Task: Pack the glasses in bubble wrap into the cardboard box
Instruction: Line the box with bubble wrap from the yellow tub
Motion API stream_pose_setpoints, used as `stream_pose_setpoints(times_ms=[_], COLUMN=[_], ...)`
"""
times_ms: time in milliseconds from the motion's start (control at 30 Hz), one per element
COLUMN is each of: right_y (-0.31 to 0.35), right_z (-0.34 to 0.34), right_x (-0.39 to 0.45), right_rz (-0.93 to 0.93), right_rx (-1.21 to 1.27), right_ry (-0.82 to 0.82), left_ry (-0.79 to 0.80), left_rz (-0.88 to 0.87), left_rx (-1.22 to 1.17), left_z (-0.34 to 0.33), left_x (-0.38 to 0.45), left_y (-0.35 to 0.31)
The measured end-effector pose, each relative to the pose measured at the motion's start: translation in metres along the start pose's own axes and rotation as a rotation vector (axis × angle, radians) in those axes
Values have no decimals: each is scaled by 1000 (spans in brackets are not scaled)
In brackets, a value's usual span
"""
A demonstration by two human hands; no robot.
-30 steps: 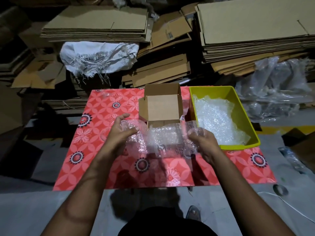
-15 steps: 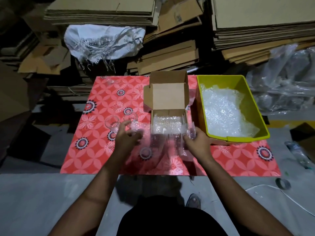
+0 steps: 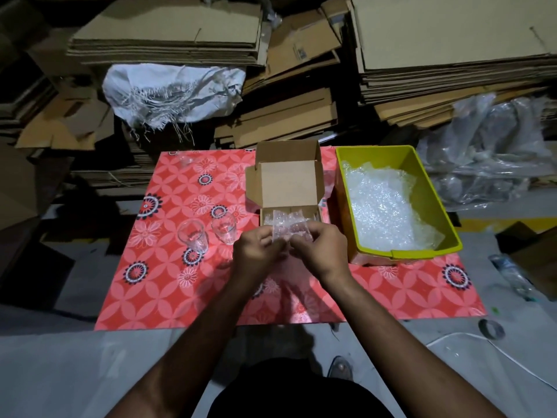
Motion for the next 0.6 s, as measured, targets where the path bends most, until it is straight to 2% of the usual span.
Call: stream_pose_setpoints(times_ms=[100, 200, 400, 533, 600], right_y=[-2, -5, 5, 8, 9], right_z=[7, 7, 3, -4, -4], right_x=[0, -3, -12, -14, -15], right_rz=[-39, -65, -50, -43, -27], right_rx=[-14, 16, 327, 252, 218], right_ry=[-87, -95, 139, 368, 416], left_ry=[31, 68, 97, 115, 162], left_rz=[13, 45, 67, 51, 27], left_rx=[-55, -69, -191, -300, -303], left_z=[-5, -9, -11, -11, -9], left_x=[0, 2, 1, 0, 2], left_y=[-5, -7, -18, -26, -24])
Point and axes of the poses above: each hand's wrist, its own x-axis towards the middle knuckle, its own z-axis out of the back of the hand, y = z × x, the point moved 4 cm from there along x, towards the middle knuckle, and after that the axes turned 8 degrees about y, right-handed, at the moved point
